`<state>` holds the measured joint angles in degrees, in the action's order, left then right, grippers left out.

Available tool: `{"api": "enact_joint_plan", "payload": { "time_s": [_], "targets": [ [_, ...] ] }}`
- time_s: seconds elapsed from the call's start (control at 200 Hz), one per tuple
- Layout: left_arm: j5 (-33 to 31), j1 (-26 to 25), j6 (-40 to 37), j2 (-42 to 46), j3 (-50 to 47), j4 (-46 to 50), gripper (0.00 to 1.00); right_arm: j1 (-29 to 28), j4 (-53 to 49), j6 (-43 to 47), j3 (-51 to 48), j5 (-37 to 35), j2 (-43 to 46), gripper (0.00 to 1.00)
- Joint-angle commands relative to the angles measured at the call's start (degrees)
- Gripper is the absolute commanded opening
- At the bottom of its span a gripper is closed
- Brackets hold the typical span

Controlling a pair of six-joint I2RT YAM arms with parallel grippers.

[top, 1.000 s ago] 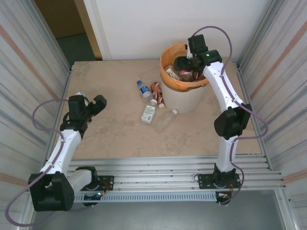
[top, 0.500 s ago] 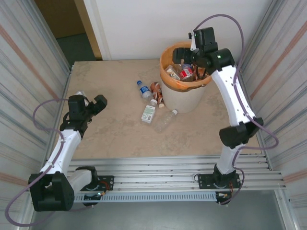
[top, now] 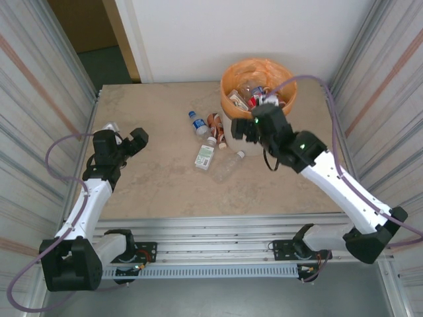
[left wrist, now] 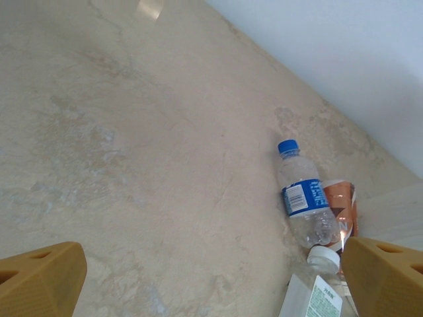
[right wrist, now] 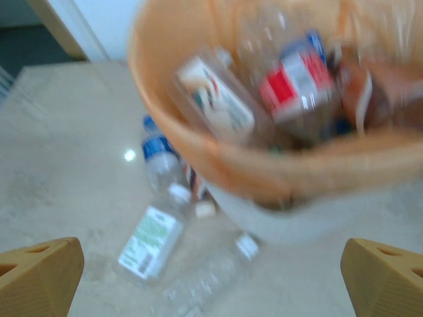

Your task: Put the plastic bottles in the bin

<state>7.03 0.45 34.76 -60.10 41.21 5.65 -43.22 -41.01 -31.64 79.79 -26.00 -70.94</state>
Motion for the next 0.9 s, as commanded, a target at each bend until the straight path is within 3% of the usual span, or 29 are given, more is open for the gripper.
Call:
{"api": "enact_joint_plan", "payload": {
  "time_s": [0.0,0.155,0.346,0.681,0.897],
  "targets": [
    [1.71,0.64,-0.91,0.49,-1.44,-3.61,0.99,-3.40,-0.36,-14.41,-5.60,-9.18,2.86,0.98],
    [2.45,0.63,-0.51,-0.02,-2.71,-5.82,0.99,-8.66,-8.25,-29.24,-10.78,-13.20,2.23,0.98],
    [2.94,0.61,-0.52,-0.47,-2.81,-5.97,0.99,-11.77,-5.69,-41.23,-17.33,-8.51,-2.95,0.98],
    [3.78,0.61,-0.27,-1.30,-2.60,-5.89,0.99,-12.00,-0.08,-42.63,-15.86,-3.91,-16.22,0.98],
    [3.47,0.69,-0.44,-1.32,-2.45,-5.56,0.99,-9.11,10.31,-39.90,-17.13,2.26,-20.89,0.98]
  ]
}}
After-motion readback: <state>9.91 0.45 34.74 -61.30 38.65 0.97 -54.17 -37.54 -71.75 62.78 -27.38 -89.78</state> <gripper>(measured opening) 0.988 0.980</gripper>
